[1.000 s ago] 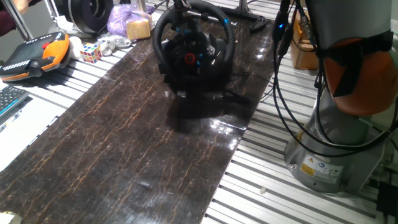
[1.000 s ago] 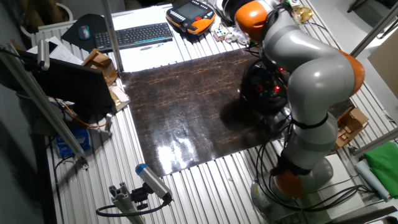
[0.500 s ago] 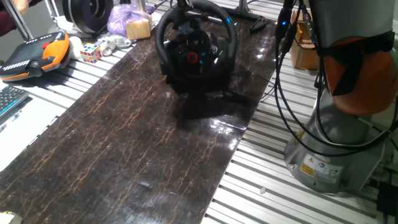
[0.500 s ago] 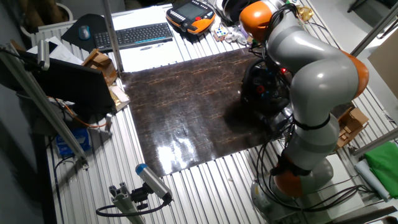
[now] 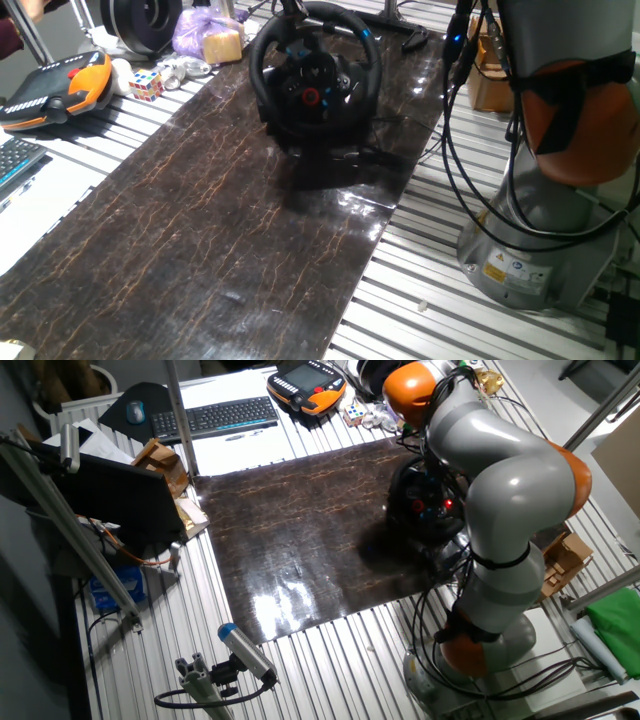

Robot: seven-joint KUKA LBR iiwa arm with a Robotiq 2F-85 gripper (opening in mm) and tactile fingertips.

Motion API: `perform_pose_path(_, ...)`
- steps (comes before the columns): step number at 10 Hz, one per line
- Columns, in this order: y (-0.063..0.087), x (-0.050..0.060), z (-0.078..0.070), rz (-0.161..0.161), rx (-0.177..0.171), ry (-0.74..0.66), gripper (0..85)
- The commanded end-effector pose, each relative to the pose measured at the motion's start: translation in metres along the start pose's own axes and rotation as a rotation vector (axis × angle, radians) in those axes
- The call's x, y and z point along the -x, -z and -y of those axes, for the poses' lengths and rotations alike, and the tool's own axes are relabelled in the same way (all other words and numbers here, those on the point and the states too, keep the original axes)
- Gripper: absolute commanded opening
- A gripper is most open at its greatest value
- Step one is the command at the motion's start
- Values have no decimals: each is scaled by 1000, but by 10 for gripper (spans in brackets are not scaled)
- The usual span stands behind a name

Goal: Rotate the steering wheel 90 degrees clockwise

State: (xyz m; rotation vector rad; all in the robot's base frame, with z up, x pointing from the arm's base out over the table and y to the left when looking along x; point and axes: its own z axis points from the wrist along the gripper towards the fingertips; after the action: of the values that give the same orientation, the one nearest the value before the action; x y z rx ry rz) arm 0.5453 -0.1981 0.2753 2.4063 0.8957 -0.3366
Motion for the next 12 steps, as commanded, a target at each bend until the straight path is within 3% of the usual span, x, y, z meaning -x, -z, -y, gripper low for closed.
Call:
perform_pose_path(1, 1, -2, 1, -1, 0, -1, 820)
perform_pose_path(6, 11, -8, 4, -10, 4, 26, 850)
perform_pose_path(9, 23, -28, 12, -3, 24, 116, 850)
perform_pose_path(10, 23, -34, 22, -15, 52, 197, 850)
perform_pose_path(12, 24, -42, 29, -50, 64, 324, 850)
